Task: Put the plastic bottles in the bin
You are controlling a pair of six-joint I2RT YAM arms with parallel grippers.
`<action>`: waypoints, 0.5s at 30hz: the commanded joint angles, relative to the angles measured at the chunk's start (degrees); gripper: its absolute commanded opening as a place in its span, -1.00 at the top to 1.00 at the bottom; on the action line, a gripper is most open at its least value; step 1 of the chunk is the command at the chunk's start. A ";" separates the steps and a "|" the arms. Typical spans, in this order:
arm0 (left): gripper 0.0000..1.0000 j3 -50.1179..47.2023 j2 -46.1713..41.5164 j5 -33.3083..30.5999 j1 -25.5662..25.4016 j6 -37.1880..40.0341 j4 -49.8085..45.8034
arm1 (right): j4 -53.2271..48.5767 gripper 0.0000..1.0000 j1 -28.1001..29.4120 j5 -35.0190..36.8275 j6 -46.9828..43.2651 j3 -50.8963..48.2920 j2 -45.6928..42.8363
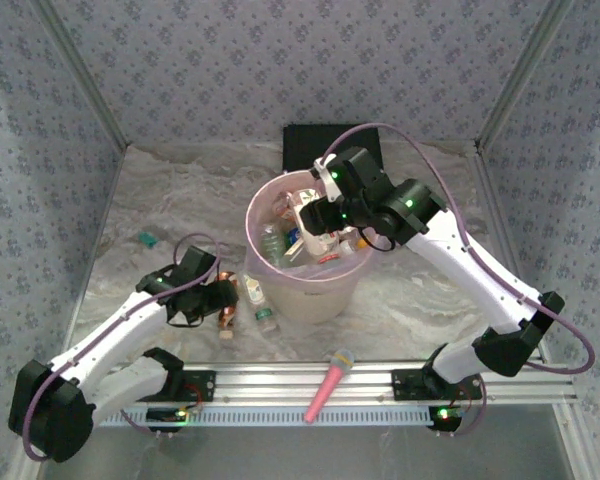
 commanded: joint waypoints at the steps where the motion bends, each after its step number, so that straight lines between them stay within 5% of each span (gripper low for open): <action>1: -0.52 -1.28 1.31 0.26 -0.36 -1.72 2.92 | -1.76 -0.32 -0.93 3.20 -0.35 -1.98 0.81; 6: -0.49 -2.93 4.13 1.03 -0.32 -2.03 7.85 | -1.66 -0.31 -1.35 2.91 -0.30 -2.16 0.45; 15: -0.14 -0.02 5.96 -0.32 -0.33 -0.99 6.47 | -1.05 -0.31 -1.74 2.26 -0.24 -2.38 0.05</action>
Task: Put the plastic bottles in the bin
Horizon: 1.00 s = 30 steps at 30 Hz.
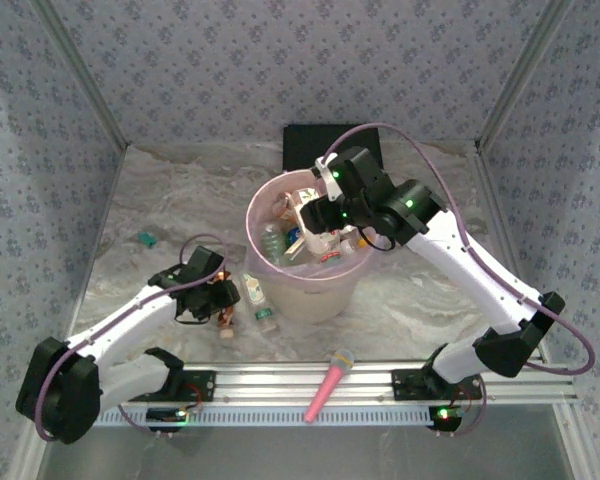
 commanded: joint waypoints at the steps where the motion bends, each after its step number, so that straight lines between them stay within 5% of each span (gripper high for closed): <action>1: -0.11 3.34 -0.45 -0.90 -0.39 0.80 -2.50 | -2.36 -0.31 -1.15 2.40 -0.25 -1.45 0.41; 12: -0.03 26.22 -8.53 -5.37 -0.35 3.42 -17.26 | -1.83 -0.31 -1.56 1.88 -0.27 -1.34 0.42; 24: 0.29 51.07 -3.63 11.68 -0.40 -3.93 -10.37 | -1.03 -0.31 -1.80 1.59 -0.01 -1.35 0.10; 30: 0.31 60.19 5.19 12.33 -4.80 -5.31 -14.45 | -1.12 -0.31 -2.03 1.41 -0.18 -1.50 0.59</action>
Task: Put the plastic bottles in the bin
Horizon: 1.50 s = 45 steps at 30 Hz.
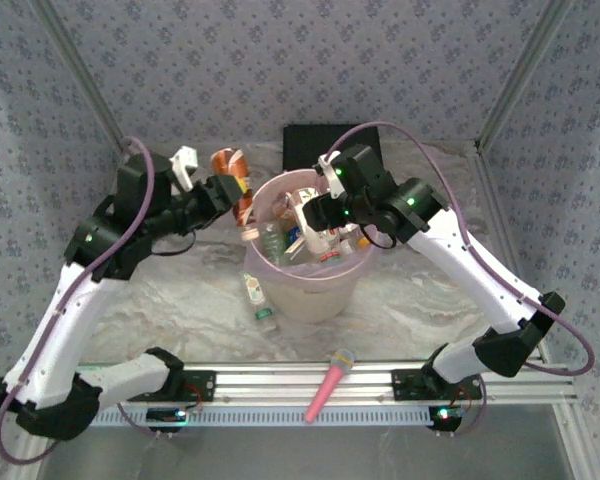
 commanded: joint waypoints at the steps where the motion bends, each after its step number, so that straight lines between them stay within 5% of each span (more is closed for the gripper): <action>1: 0.31 4.37 3.98 2.24 -3.21 -1.73 -3.25 | -1.50 -0.31 -0.92 1.91 -0.19 -1.27 0.68; 8: 0.22 5.96 7.95 -0.80 -8.39 -1.99 -6.44 | -0.93 -0.31 -1.40 1.36 -0.27 -1.13 0.94; 15: -0.31 2.67 6.01 -2.53 -8.98 -0.68 -6.32 | -0.97 -0.31 -1.73 1.16 -0.36 -1.24 0.91; 20: -0.50 4.18 6.64 -4.08 -9.13 3.68 -7.12 | -0.82 -0.31 -1.92 0.91 -0.36 -1.32 0.95; 23: -0.49 6.88 8.08 -6.72 -9.67 7.76 -8.99 | -0.97 -0.31 -2.01 0.78 -0.36 -1.32 1.02; 30: -0.05 10.26 11.59 -10.51 -10.62 12.70 -8.32 | -1.36 -0.31 -2.46 0.66 -0.53 -1.28 0.92; 38: -0.01 16.09 14.59 -21.72 -11.03 23.63 -6.81 | -1.33 -0.31 -2.61 0.30 -0.54 -1.32 1.21; 45: 0.11 17.48 17.81 -22.32 -11.01 26.59 -3.98 | -1.49 -0.31 -2.62 0.29 -0.45 -1.18 1.53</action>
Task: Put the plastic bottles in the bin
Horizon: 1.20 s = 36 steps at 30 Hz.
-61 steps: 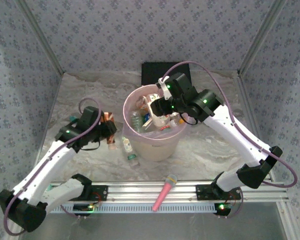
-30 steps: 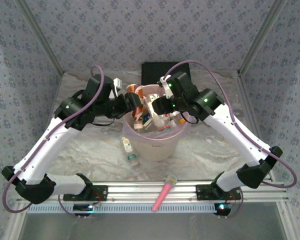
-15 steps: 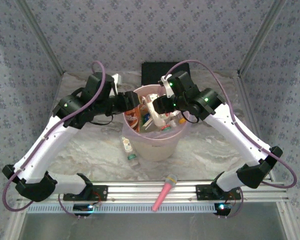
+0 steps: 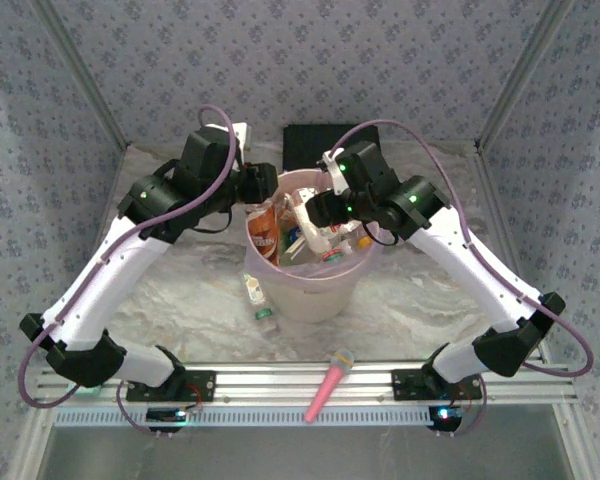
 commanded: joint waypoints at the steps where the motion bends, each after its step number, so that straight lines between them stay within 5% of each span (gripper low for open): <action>1: 0.14 1.37 1.93 -0.52 -0.32 2.12 1.48 | -2.26 -0.31 -0.85 1.45 -0.45 -0.97 1.45; 11: 0.68 -17.78 -5.33 2.27 -4.30 -10.44 6.20 | -2.49 -0.31 -1.07 1.72 -0.52 -1.18 1.24; 21: 0.73 -19.29 -3.73 1.25 -4.45 -9.25 6.61 | -1.54 -0.31 -1.15 1.28 -0.21 -1.78 1.29; 23: 0.66 -16.88 -3.72 0.98 -4.33 -8.07 6.39 | -1.39 -0.31 -1.15 1.02 -0.24 -1.74 1.35; 31: -0.46 -2.96 -3.33 -0.38 -4.33 -0.95 4.31 | -1.68 -0.31 -1.15 0.69 -0.25 -0.99 1.71; 36: -0.60 0.24 -6.72 -7.15 -2.91 1.32 -1.39 | -2.13 -0.31 -1.20 0.63 -0.49 -0.39 1.74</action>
